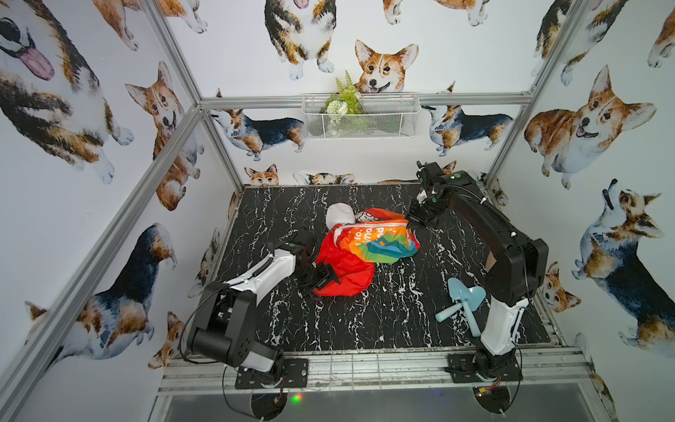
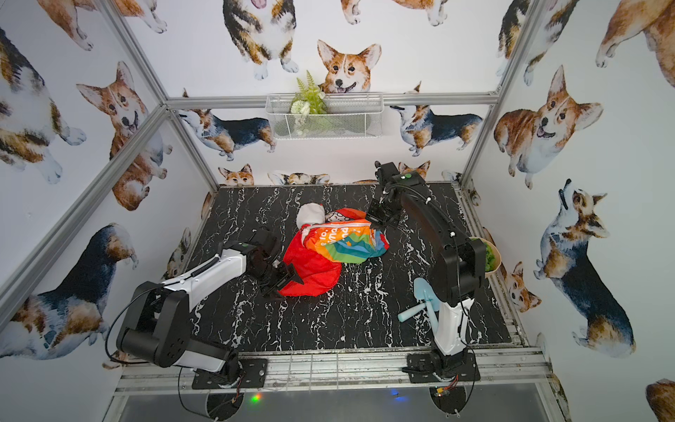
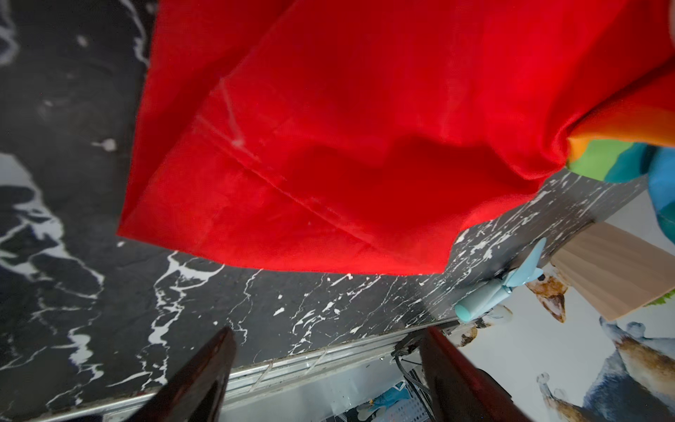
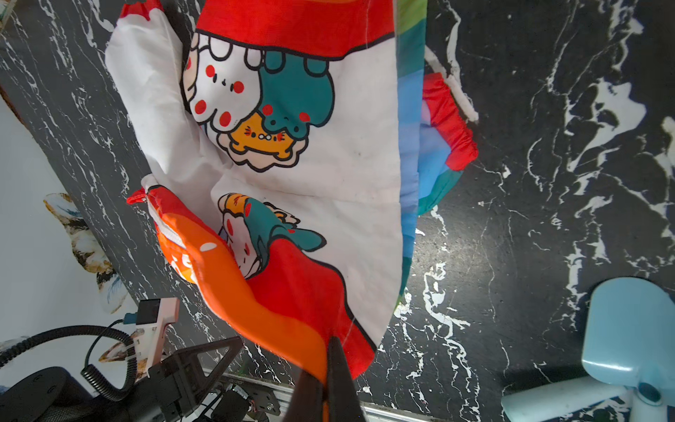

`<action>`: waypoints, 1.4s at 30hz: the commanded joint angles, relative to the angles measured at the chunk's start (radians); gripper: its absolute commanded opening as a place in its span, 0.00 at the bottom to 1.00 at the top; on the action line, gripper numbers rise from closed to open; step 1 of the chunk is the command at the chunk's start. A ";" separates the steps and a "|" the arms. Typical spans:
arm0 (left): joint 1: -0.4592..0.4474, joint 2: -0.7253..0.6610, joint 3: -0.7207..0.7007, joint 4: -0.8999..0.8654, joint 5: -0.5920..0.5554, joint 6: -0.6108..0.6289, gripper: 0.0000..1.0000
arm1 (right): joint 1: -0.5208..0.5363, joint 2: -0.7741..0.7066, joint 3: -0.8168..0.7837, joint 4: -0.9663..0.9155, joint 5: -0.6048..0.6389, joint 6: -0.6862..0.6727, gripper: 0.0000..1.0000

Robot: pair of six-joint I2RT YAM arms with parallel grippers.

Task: Unzip the jacket
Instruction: Flatten out the jacket at the center of the board.

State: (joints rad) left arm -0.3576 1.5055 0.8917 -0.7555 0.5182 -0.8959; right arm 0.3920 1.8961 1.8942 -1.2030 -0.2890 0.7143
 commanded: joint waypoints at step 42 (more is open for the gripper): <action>-0.063 0.274 0.411 -0.222 -0.357 0.008 0.00 | -0.004 -0.100 -0.077 -0.155 0.091 -0.116 0.00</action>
State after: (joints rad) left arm -0.4755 1.8435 1.2701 -0.8387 0.2638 -0.9344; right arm 0.3885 1.8290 1.8359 -1.3087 -0.2401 0.6411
